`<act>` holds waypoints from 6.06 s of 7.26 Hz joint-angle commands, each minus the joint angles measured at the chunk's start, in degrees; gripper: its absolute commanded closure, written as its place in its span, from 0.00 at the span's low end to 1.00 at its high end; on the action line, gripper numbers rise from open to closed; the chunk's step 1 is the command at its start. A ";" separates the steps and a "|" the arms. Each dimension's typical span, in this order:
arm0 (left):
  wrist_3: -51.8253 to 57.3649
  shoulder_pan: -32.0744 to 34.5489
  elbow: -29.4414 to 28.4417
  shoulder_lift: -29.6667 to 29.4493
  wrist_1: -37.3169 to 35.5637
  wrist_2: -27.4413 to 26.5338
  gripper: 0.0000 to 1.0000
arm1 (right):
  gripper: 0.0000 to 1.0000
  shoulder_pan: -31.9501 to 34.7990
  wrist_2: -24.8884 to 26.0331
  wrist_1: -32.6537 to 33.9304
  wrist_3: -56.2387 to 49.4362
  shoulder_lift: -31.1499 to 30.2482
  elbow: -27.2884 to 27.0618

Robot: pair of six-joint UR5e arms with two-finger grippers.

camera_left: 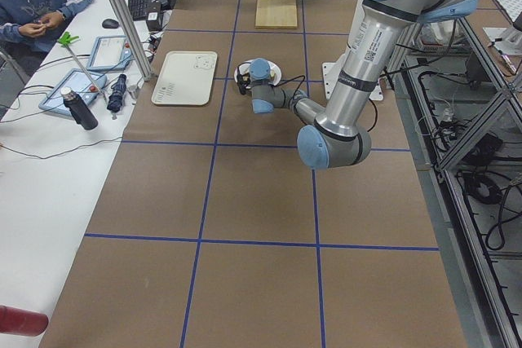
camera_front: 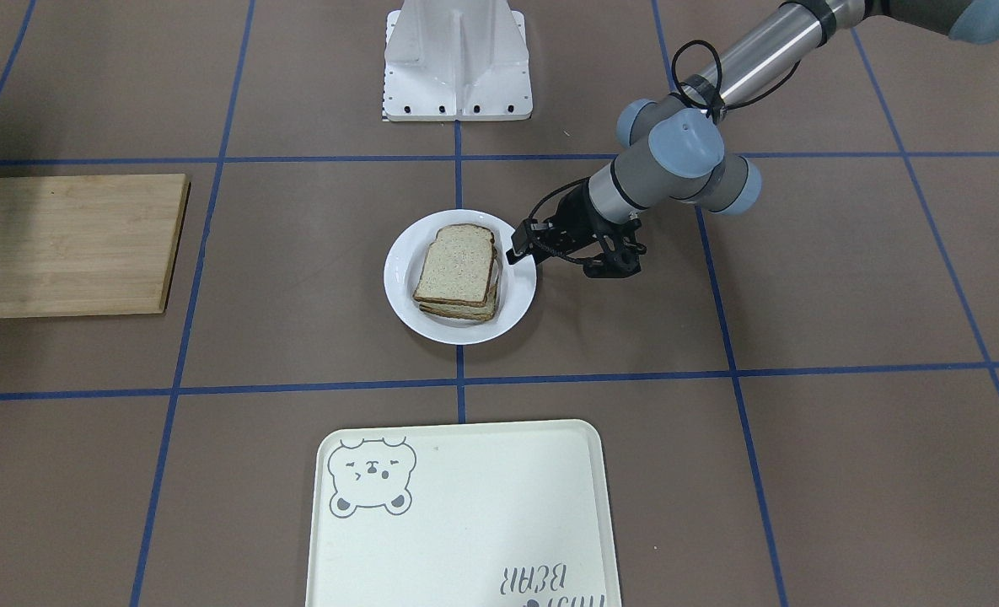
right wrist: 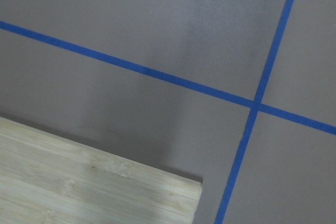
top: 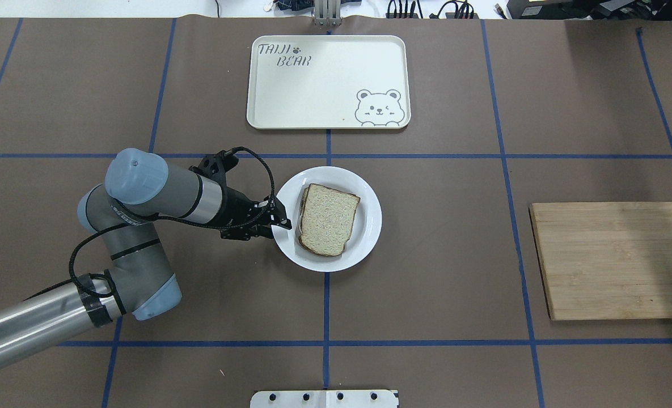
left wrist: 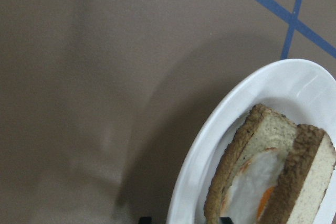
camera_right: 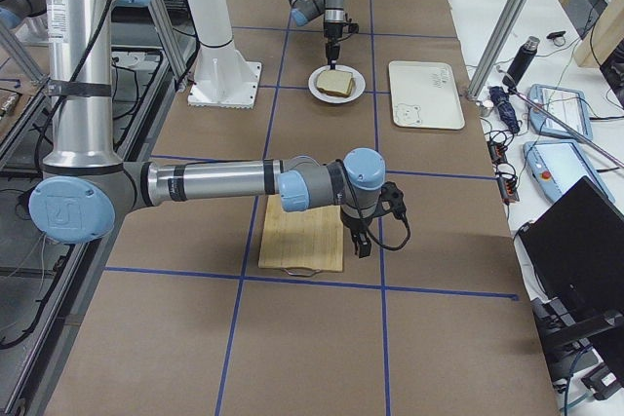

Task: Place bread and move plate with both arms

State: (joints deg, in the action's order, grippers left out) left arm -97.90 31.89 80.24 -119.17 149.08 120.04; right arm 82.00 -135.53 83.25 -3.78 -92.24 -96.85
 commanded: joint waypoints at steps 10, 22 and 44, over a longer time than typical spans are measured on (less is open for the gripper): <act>-12.04 -1.13 -2.20 -0.27 22.47 -9.02 1.00 | 0.00 0.00 0.00 0.07 0.00 0.31 -0.01; -32.18 -1.66 -28.18 -19.67 16.60 -51.84 1.00 | 0.00 0.09 -0.44 0.16 0.09 -0.66 -0.98; 82.37 46.38 9.91 26.71 -32.26 4.07 0.02 | 0.00 -1.14 2.01 1.73 11.24 3.38 -3.61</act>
State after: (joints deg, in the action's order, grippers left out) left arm -25.33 72.95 88.68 -93.03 127.59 115.30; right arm 80.92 -134.35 83.85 6.86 -88.96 -100.59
